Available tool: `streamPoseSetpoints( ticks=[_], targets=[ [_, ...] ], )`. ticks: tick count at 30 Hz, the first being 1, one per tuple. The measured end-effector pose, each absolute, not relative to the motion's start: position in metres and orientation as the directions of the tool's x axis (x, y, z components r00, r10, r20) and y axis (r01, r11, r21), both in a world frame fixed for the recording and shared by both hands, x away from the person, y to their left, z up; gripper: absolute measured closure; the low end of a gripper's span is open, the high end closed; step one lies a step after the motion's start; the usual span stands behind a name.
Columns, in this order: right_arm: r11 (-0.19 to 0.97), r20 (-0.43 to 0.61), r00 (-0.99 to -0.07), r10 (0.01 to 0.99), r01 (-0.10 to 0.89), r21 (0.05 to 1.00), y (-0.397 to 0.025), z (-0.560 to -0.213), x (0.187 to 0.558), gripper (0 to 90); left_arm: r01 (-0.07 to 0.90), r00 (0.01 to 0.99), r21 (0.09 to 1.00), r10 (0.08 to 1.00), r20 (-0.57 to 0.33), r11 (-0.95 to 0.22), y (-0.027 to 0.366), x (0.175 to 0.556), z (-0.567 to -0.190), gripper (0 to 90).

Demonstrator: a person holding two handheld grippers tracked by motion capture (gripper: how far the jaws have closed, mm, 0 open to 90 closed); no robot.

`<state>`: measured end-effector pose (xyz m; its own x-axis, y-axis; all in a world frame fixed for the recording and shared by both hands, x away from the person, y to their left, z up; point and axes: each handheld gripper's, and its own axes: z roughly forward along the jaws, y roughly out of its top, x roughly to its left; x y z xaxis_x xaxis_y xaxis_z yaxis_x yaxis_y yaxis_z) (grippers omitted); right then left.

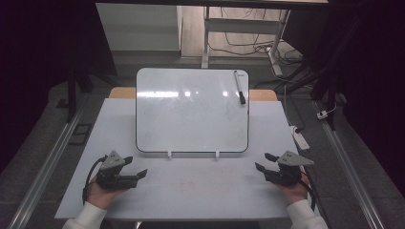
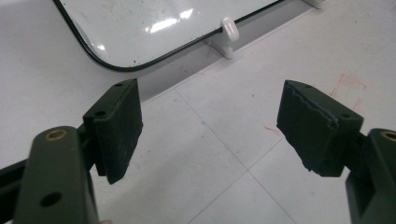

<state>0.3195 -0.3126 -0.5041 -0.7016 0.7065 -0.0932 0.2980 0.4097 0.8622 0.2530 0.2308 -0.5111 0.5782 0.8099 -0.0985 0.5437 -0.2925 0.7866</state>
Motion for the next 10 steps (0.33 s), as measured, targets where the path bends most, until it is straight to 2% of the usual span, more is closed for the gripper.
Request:
streamPoseSetpoints(
  ticks=[10],
  targets=[
    [0.411,-0.098,-0.703,0.705,0.291,0.864,-0.3122,-0.5031,0.3183,41.8,0.542,0.58,0.787,0.809,-0.095,-0.296,0.2304,0.2527,-0.511,23.4]
  ],
)
